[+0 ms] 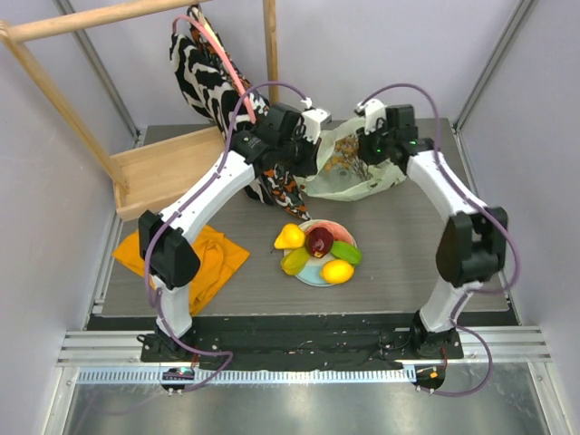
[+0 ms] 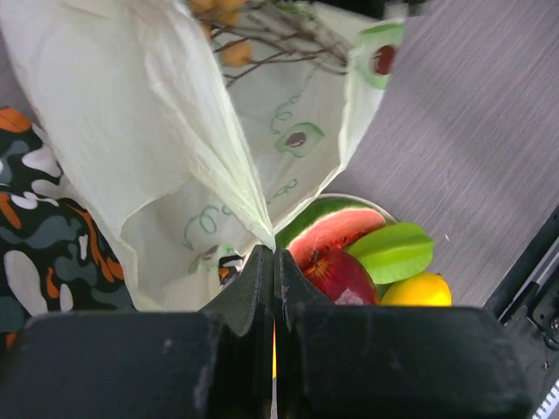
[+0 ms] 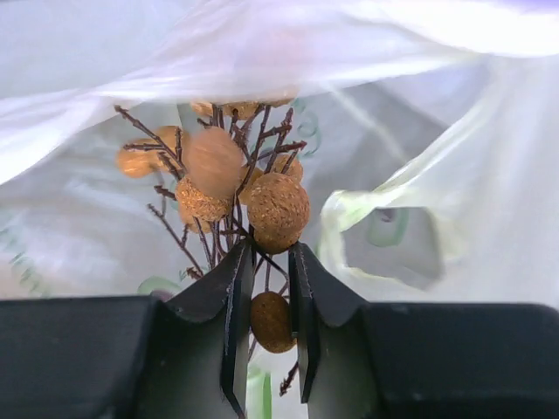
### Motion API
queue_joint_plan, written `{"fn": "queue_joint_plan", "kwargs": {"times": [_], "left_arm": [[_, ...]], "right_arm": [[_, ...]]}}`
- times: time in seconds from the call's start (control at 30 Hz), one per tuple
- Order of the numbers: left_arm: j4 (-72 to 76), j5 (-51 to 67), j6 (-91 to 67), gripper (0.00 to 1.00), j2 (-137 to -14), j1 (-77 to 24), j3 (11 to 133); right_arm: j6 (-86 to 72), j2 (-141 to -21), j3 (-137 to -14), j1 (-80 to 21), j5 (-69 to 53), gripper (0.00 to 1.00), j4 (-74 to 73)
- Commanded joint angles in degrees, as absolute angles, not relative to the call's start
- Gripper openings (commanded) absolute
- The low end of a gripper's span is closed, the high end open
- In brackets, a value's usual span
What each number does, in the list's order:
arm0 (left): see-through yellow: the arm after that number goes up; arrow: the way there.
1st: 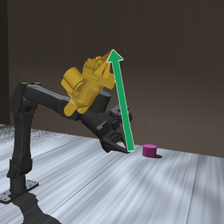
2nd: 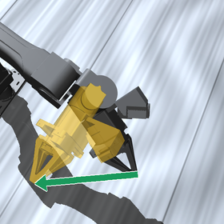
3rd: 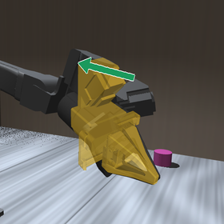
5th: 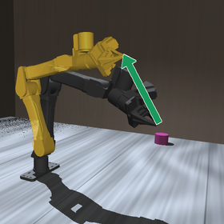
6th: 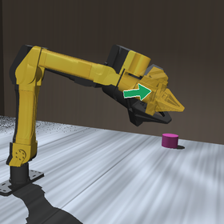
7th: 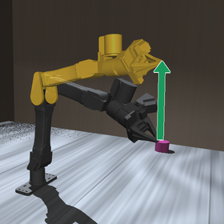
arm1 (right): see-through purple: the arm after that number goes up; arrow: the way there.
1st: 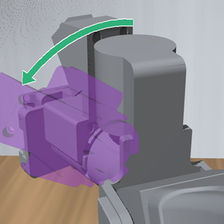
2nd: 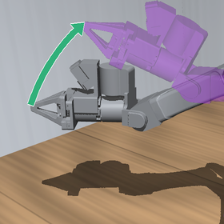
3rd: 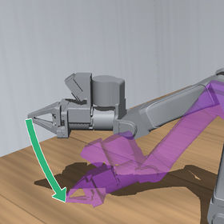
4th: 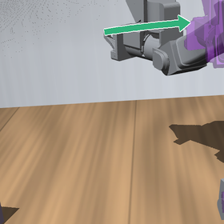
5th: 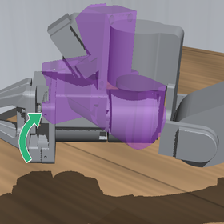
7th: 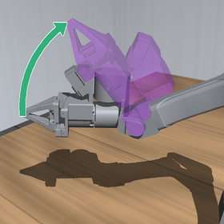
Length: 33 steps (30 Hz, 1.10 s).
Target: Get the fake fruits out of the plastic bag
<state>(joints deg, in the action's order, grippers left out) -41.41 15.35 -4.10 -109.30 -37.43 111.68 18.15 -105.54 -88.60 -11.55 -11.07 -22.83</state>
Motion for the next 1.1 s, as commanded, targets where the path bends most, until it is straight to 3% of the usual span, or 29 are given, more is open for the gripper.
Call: {"fn": "queue_joint_plan", "kwargs": {"times": [0.0, 0.4, 0.6, 0.67, 0.8, 0.93, 1.07], "left_arm": [[-39.4, 13.6, -4.3, 0.00, -110.8, -37.5, 116.5], [-38.7, 10.2, -4.8, 0.00, -116.7, -37.5, 122.7], [-38.4, 7.2, -3.5, 0.00, -117.9, -37.4, 125.8], [-38.5, 6.9, -3.2, 0.00, -118.1, -37.4, 126.2], [-38.8, 8.2, -4.0, 0.00, -116.5, -37.7, 124.3], [-38.6, 8.8, -4.5, 0.00, -114.6, -38.1, 123.2], [-38.7, 8.7, -5.0, 0.00, -114.7, -38.1, 123.7]], "right_arm": [[17.8, -91.2, -85.5, -10.5, -17.0, 0.20, -25.0], [22.2, -70.1, -77.9, -11.3, -25.1, 0.20, -34.1], [30.8, -68.3, -76.6, -13.6, -32.9, 0.20, -44.1], [26.8, -65.0, -75.1, -14.1, -31.0, 0.11, -39.1], [24.5, -56.6, -65.4, -14.6, -14.0, 0.01, -14.5], [25.7, -61.4, -68.3, -14.4, -2.6, 0.01, -4.2], [23.9, -64.6, -70.4, -13.2, -6.4, 0.01, -0.3]]}}
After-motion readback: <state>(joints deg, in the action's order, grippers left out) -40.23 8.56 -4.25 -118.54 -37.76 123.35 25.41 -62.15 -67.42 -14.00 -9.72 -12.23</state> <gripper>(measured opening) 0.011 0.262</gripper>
